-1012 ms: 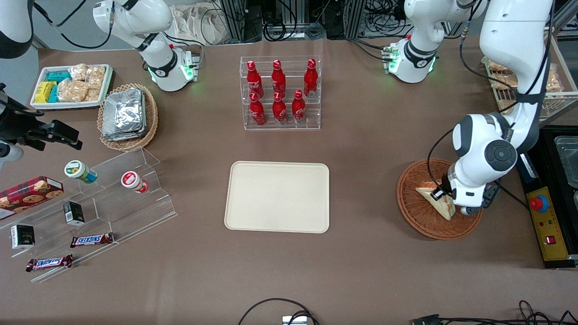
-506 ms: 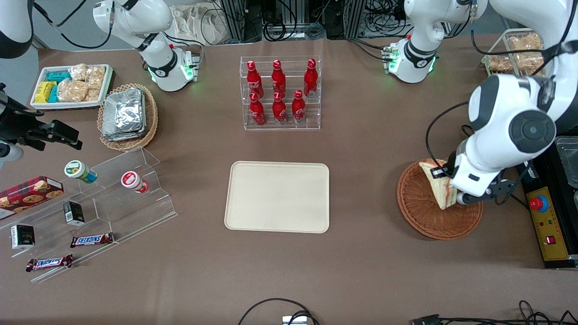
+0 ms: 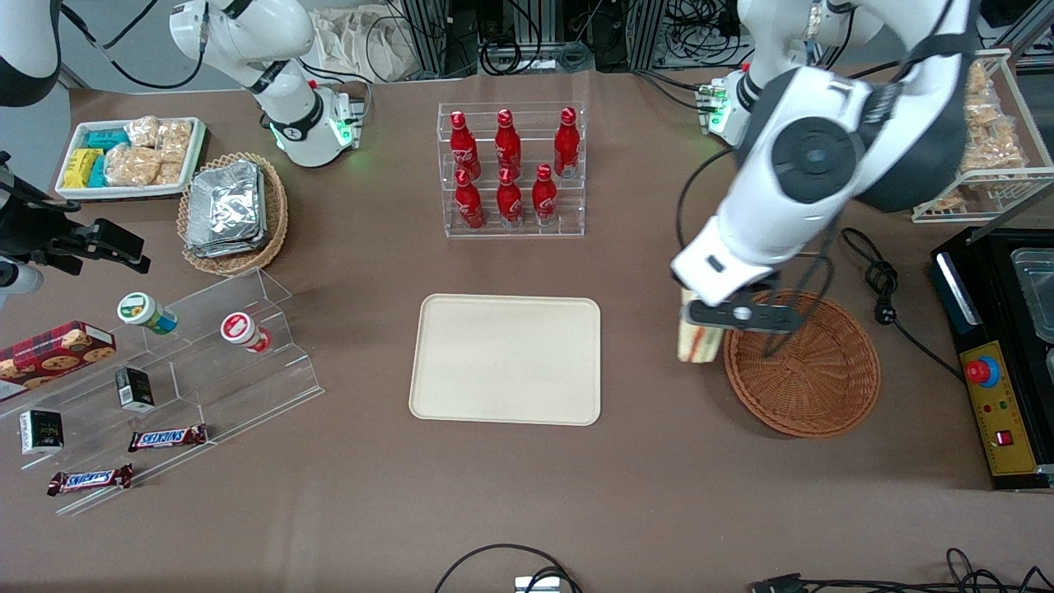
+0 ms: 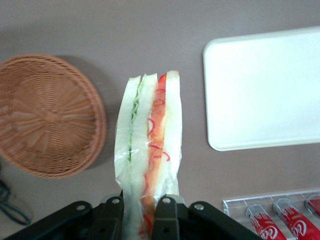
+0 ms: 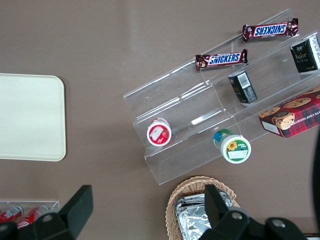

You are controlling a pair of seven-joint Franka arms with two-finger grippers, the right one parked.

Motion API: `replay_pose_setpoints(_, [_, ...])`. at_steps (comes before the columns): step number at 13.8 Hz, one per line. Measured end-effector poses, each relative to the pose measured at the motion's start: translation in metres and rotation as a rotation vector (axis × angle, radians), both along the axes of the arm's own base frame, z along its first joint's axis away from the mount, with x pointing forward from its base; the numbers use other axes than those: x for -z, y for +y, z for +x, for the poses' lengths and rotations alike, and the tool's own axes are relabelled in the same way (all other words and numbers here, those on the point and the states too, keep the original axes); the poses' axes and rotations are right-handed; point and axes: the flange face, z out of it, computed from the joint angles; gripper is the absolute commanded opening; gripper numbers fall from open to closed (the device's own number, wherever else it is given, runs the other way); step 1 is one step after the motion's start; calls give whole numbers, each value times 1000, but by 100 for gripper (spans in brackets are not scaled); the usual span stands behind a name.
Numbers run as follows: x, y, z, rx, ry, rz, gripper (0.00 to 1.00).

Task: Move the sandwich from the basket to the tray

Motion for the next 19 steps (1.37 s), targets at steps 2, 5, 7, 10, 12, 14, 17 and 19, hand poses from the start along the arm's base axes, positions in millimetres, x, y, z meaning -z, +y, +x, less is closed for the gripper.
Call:
replay_pose_setpoints(2, [34,-40,-1,24,15,-2,0])
replay_pose_setpoints(5, [98,-88,5,1,-9,-1,0])
replay_pose_setpoints(7, [145,-110,8,-33,-45,19,0])
replay_pose_setpoints(10, [211,-140,2,-70,-99,52,0])
replay_pose_setpoints(12, [241,-149,-2,-66,-102,58,0])
replay_pose_setpoints(14, [261,-153,-2,-62,-107,48,0])
replay_pose_setpoints(17, [272,-152,1,-63,-111,45,97])
replay_pose_setpoints(19, [271,-152,2,-65,-113,45,100])
